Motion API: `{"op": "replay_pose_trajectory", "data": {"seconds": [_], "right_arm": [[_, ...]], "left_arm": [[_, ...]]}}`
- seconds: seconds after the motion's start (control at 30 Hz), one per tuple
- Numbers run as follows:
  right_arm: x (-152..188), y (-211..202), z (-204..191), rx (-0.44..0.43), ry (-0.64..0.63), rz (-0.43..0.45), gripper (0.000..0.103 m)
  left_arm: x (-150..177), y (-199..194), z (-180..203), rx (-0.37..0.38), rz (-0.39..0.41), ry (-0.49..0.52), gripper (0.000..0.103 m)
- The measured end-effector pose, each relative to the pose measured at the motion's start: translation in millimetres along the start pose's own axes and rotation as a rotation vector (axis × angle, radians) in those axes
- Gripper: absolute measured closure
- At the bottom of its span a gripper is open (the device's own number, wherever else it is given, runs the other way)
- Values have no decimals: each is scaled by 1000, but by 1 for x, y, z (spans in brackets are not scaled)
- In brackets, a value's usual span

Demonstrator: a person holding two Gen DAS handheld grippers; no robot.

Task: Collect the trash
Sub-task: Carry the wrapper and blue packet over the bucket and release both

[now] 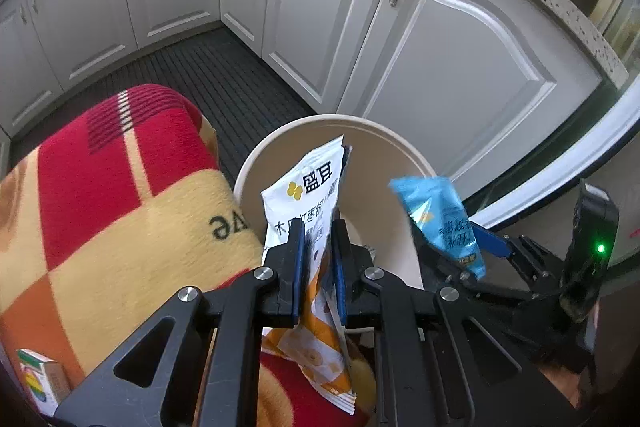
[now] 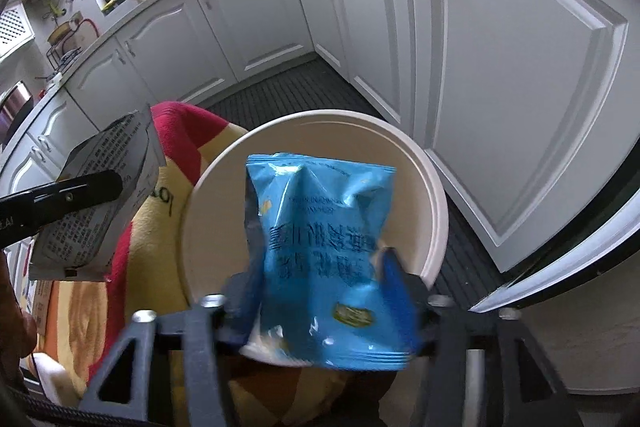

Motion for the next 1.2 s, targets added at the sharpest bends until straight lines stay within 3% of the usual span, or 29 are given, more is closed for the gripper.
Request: {"op": "replay_pose_trajectory", "data": {"seconds": [0.07,0.1,0.13,0.23,0.43,0.7,0.93,1.2], "right_arm": [[-2,3,-1,22,-13,-3,31],[-2,3,-1,30,-15,-7,31],[-1,4,0,39,-9,-13,31],[3,7,1,7,15,-25,31],[9,10,0,3,19,-50,31],[9,4,-4,9,8,-41,31],[10,2,-7,4,4,-41,31],[10,2,-22,-8,-26,-43,30]], "left_arm": [[0,2,-2,15,-11,-19,76],[0,3,-3,23,-15,-31,57],[0,3,-5,32,-12,-44,49],[1,1,-7,45,-13,-56,49],[0,-4,-5,36,6,-42,49],[-7,-18,-9,80,25,-73,49],[-1,-19,-16,28,32,-52,49],[8,-36,-24,-64,95,0,49]]}}
Point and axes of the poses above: each gripper's, at about its wrist camera, not at the fingertips, and y roughly the way its jaws point, z to its right, x to its underside, the point moved 5 cm from there along y, roughly the way its jaws point, and after that the axes turned 13 degrees about -y, right-handed, at the moved point
